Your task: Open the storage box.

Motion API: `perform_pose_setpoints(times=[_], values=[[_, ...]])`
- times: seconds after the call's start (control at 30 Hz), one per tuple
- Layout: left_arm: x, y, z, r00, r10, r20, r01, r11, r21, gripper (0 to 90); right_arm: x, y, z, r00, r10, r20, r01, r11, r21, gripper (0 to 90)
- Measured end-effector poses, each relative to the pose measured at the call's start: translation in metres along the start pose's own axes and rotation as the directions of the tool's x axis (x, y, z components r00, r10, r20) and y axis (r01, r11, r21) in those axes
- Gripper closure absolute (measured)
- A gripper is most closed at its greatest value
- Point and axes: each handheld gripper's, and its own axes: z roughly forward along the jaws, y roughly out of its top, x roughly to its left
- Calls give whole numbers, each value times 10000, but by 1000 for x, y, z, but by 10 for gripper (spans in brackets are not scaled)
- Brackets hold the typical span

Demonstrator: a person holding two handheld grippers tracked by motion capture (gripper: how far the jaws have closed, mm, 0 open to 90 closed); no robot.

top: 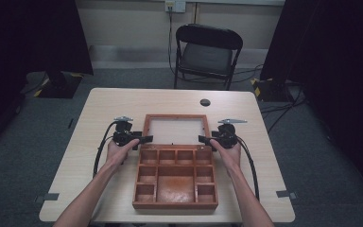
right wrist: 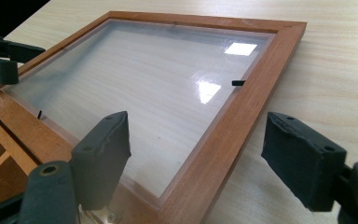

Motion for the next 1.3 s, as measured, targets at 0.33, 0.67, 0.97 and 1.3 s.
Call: perform_pose_setpoints(times=[0.33,0.67,0.97,1.3], values=[[-9,3,-9,9981,555,-261,-560,9982,-207,258,4,0,-8,9996,-211,-206,210,9998,-43,214],[-15,1,-33,9947,887,-526,-910,9949,-431,250,12,4,-30,9984,-547,-135,544,9983,-202,204],[-8,-9,-52,9905,747,-1157,-786,9965,-295,233,3,-14,-55,9997,-240,-78,238,9994,-253,175],[-4,-32,-81,9774,1112,-1796,-1070,9937,328,220,-3,-37,-85,9984,-305,484,298,9994,147,157]])
